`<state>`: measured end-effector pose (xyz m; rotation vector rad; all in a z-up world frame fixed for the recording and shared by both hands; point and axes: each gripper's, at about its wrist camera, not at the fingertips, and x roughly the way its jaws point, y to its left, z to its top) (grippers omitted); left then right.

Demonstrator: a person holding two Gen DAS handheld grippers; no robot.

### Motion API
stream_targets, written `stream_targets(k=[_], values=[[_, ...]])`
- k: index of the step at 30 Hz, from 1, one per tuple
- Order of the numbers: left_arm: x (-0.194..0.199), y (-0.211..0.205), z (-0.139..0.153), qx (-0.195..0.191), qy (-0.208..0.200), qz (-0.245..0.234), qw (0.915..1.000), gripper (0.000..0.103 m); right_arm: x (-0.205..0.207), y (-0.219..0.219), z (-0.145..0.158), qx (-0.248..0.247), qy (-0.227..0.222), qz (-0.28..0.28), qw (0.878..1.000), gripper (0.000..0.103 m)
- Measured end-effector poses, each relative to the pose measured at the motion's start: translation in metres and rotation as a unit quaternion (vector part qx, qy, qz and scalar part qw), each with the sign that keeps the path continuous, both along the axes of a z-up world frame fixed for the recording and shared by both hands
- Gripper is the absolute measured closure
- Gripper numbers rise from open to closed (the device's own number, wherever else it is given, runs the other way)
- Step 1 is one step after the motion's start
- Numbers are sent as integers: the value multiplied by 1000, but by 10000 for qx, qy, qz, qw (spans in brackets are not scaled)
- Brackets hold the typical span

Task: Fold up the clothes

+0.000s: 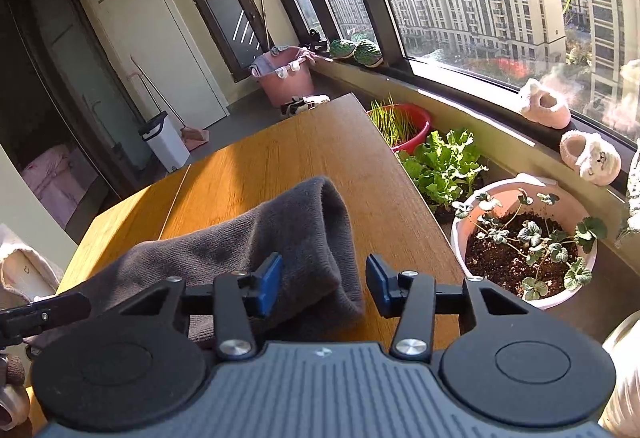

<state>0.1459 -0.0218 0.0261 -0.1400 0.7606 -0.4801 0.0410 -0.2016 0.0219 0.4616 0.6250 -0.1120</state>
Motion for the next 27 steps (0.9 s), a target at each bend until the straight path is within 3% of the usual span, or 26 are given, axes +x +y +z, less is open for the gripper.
stream_targets(k=[5, 13, 17, 21, 24, 27], values=[[10, 8, -9, -408, 386, 35, 9984, 16, 3, 1, -6, 97, 102, -182, 9997, 58], [14, 16, -16, -555, 606, 158, 9965, 13, 5, 9, -11, 205, -23, -204, 9996, 59], [14, 18, -16, -499, 614, 183, 9967, 13, 10, 12, -11, 227, -112, -35, 9997, 74], [15, 20, -14, -547, 653, 166, 9962, 15, 11, 44, 9, -1073, -391, 470, 9923, 77], [15, 17, -5, -675, 644, 46, 9956, 22, 9, 79, 18, -2104, -479, 1002, 9713, 77], [21, 9, 9, -746, 522, -60, 9958, 25, 7, 108, 13, -2686, -410, 1527, 9502, 79]])
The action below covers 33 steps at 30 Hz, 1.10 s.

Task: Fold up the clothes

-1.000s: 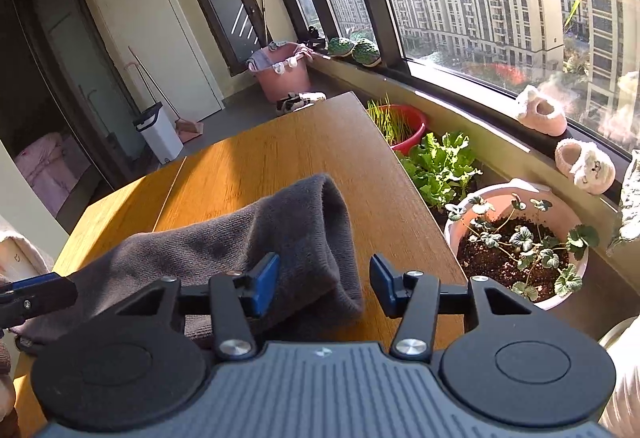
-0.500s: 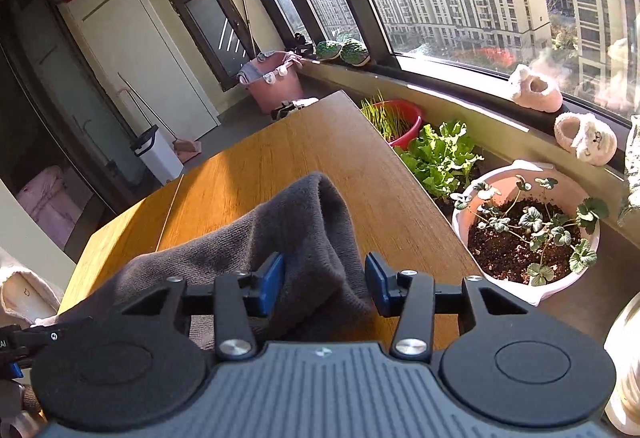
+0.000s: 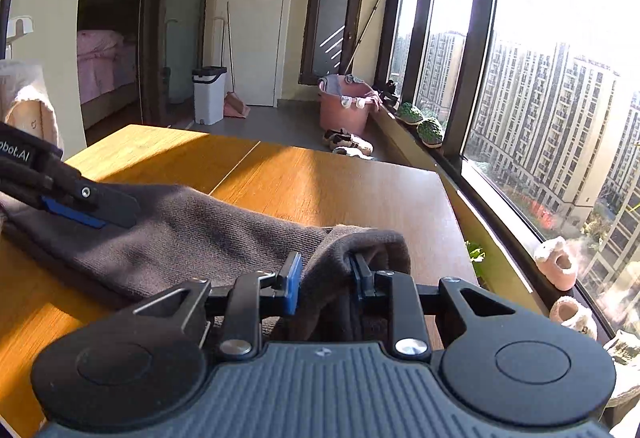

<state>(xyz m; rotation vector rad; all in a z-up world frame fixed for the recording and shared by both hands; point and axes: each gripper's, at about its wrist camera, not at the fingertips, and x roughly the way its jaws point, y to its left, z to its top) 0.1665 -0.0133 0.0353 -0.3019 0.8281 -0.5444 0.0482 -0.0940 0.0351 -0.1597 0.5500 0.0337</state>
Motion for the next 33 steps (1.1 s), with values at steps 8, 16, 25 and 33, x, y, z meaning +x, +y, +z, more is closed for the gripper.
stream_targets(k=[8, 16, 25, 33], values=[[16, -51, 37, -15, -420, -495, 9979, 32, -1, 23, -13, -130, 327, 516, 9980, 86], [39, -124, 26, -58, -84, -991, 9950, 42, -2, 16, -15, -41, 356, 598, 9976, 86], [40, -140, -17, 859, -16, -1124, 9899, 67, -9, 5, -11, 201, 308, 686, 9970, 85], [49, -101, -35, 91, 608, -917, 9939, 64, -39, -64, 0, 1961, 10, -685, 9782, 63]])
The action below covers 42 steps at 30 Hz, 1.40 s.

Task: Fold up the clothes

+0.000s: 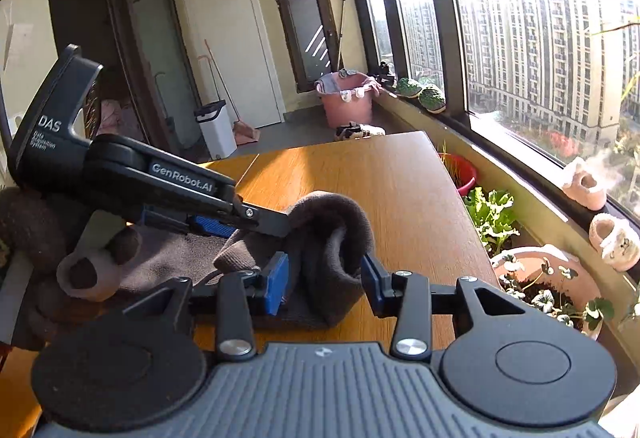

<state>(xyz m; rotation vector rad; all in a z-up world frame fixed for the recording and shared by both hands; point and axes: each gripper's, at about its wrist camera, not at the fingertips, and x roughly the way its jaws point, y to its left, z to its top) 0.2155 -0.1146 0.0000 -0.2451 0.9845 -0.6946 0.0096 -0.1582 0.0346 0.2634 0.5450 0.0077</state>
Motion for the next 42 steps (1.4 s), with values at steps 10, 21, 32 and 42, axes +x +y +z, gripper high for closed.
stream_targets(k=[10, 21, 32, 42], values=[[0, 43, 20, -401, -168, 275, 9987, 69, 43, 23, 3, -126, -67, 115, 9998, 89], [-4, 60, 49, 383, -1005, 560, 9926, 42, 43, 158, -9, -3293, -188, 1823, 9263, 88], [-13, 51, 23, 1295, -1604, 554, 9770, 45, 20, 79, 15, -866, -279, 2025, 9751, 57], [-5, 77, 14, 721, -1154, 592, 9889, 45, 64, 42, -22, 1149, 297, 765, 9900, 35]])
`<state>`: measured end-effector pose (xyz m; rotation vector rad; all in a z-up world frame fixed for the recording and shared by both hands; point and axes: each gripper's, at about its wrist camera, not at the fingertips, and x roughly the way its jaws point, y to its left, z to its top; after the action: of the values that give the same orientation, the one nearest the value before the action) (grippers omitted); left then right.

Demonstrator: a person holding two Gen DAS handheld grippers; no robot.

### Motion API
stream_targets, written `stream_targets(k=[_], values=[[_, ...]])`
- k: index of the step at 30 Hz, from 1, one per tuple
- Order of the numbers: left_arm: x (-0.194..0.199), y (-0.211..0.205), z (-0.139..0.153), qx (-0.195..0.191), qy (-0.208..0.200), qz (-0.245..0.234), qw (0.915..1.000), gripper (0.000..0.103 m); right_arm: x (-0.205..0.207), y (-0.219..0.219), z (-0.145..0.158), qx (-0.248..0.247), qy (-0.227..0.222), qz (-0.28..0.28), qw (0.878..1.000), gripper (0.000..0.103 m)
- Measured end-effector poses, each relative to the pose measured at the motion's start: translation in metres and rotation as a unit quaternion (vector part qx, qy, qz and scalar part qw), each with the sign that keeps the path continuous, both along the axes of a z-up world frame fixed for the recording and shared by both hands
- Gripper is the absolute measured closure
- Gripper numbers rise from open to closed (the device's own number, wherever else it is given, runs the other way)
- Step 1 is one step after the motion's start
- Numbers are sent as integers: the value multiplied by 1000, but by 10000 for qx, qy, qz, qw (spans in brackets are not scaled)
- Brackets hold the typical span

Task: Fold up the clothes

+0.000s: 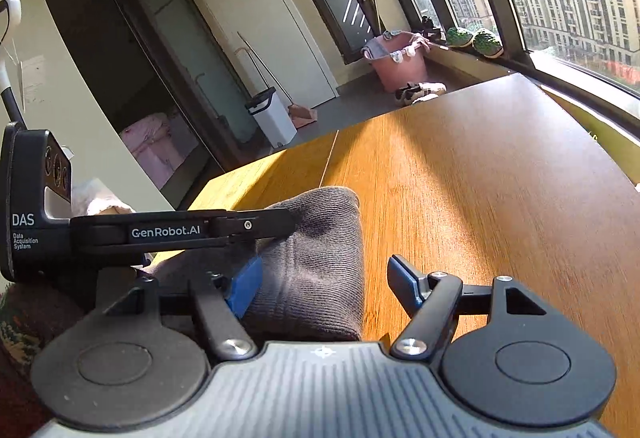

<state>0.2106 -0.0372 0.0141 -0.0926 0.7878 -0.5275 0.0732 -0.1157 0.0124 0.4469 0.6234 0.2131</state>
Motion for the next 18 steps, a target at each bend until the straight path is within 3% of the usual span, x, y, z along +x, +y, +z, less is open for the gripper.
stream_targets(k=[2, 7, 10, 13, 15, 17, 18], values=[[3, 7, -3, -179, 116, 20, 9998, 45, 5, 15, -6, 47, 65, -41, 10000, 38], [13, 24, -5, -592, 250, 37, 9979, 46, 6, 24, -4, 171, -40, 7, 9998, 58], [24, 33, 7, -856, 212, 131, 9960, 44, 11, 24, 5, -283, -187, 85, 9994, 65], [33, 40, 23, -972, 52, 261, 9949, 41, 19, 29, 20, -1306, -428, 133, 9904, 68], [38, 42, 33, -993, -7, 340, 9945, 41, 22, 39, 29, -2433, -647, 124, 9677, 69], [44, 37, 40, -1022, 12, 341, 9942, 36, 26, 56, 27, -3806, -851, 131, 9207, 75], [45, 30, 42, -1016, 20, 269, 9945, 33, 29, 66, 21, -4468, -930, 177, 8896, 93]])
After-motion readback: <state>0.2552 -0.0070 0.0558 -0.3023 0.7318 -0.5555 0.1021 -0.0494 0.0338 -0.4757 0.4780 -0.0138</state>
